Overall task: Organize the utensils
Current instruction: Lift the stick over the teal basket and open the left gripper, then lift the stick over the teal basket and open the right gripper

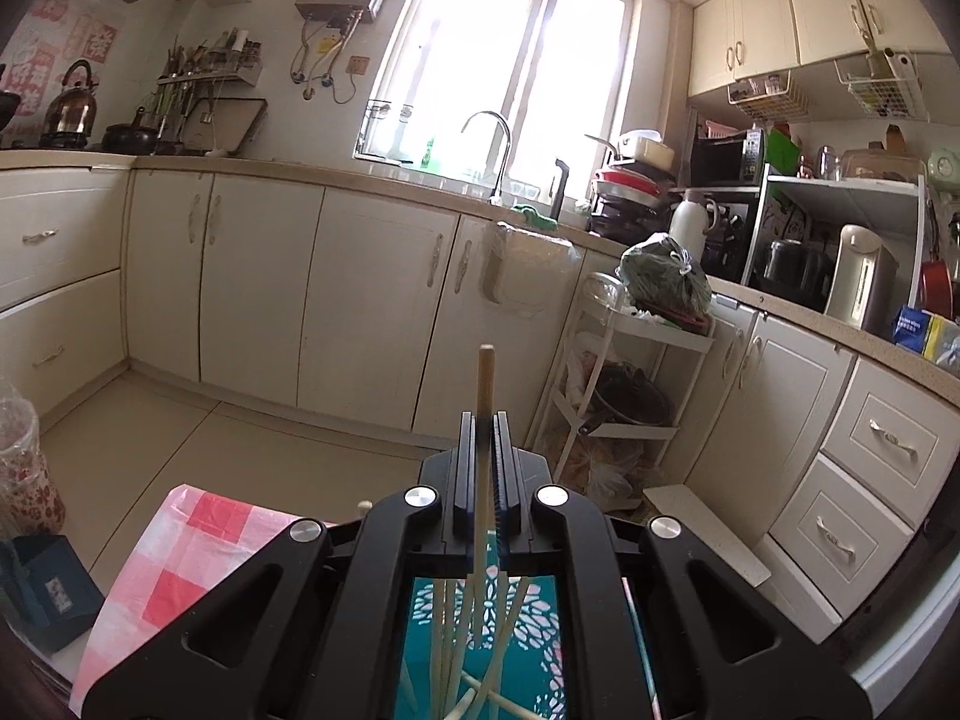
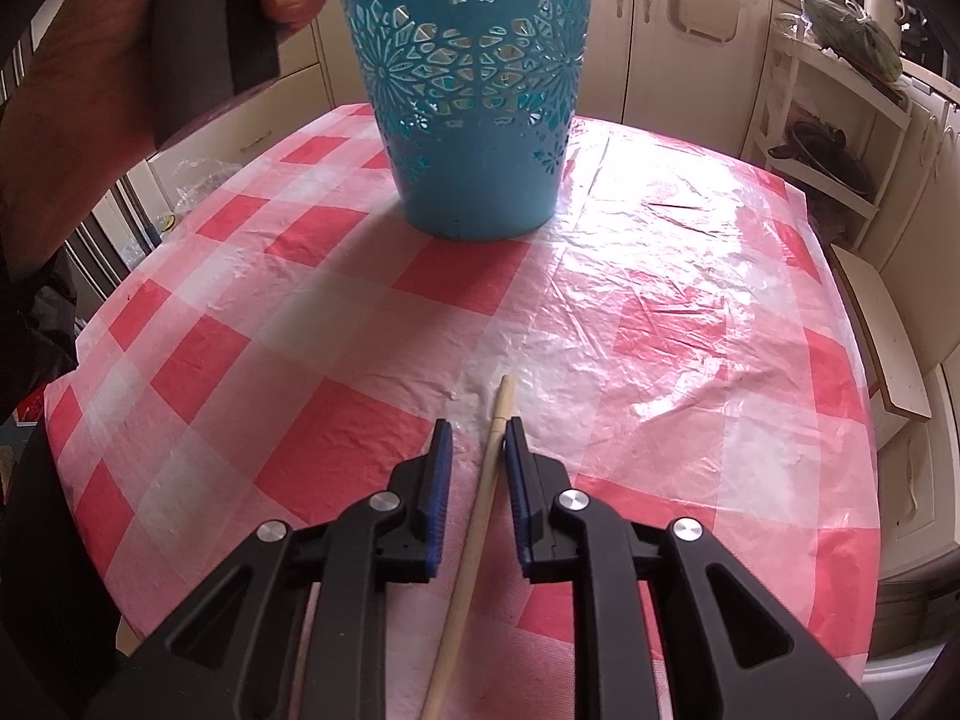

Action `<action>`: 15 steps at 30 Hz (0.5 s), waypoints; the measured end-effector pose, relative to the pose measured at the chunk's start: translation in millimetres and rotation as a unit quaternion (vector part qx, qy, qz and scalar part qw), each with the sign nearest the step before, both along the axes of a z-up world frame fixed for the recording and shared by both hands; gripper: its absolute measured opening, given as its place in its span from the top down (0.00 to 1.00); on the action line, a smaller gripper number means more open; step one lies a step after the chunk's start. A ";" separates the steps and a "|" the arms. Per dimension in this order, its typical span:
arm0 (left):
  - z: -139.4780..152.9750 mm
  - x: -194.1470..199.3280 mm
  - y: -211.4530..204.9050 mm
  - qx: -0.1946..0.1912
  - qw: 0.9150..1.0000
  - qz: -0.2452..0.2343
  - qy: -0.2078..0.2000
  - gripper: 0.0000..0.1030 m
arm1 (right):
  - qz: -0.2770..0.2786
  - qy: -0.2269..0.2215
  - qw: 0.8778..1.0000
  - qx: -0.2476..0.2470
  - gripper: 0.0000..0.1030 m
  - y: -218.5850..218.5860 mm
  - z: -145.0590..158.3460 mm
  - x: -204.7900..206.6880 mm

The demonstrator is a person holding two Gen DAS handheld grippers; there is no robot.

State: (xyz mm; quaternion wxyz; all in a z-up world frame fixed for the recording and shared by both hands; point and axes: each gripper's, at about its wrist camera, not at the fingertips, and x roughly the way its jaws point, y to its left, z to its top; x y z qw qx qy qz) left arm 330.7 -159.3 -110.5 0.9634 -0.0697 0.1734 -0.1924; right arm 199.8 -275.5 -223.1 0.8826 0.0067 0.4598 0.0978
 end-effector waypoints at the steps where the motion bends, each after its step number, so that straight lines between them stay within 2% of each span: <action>1: -2.2 -0.9 -1.5 0.009 1.000 -0.007 0.008 0.95 | 0.000 0.000 1.000 0.000 0.82 0.0 0.0 -0.1; 2: -5.0 -1.3 -3.3 0.021 0.999 -0.016 0.020 0.94 | 0.001 0.000 1.000 -0.001 0.82 0.1 0.0 -0.2; 4: -9.5 -4.6 -2.8 0.040 0.998 -0.023 0.037 0.84 | 0.002 0.000 1.000 -0.002 0.82 -0.5 0.0 -0.3; 6: -8.2 -14.9 5.6 0.048 0.998 -0.013 0.034 0.61 | 0.001 0.003 1.000 0.005 0.82 -2.4 0.2 -0.3; 7: -5.8 -21.9 12.4 0.047 0.998 -0.003 0.029 0.54 | 0.001 0.006 1.000 0.011 0.82 -4.7 0.3 -0.3; 9: -0.8 -38.9 31.9 0.042 0.999 0.026 0.018 0.31 | 0.002 0.013 1.000 0.029 0.81 -9.8 0.6 0.2; 11: -0.2 -57.4 53.5 0.041 0.997 0.059 0.008 0.19 | 0.002 0.020 0.999 0.046 0.80 -14.7 1.0 -0.2; 13: -7.3 -76.4 77.2 0.044 0.995 0.087 0.007 0.15 | 0.004 0.020 0.999 0.043 0.81 -13.9 1.5 -2.0; 15: -22.6 -88.0 99.6 0.049 0.993 0.104 0.027 0.11 | 0.009 0.016 1.000 0.020 0.83 -8.2 2.2 -3.9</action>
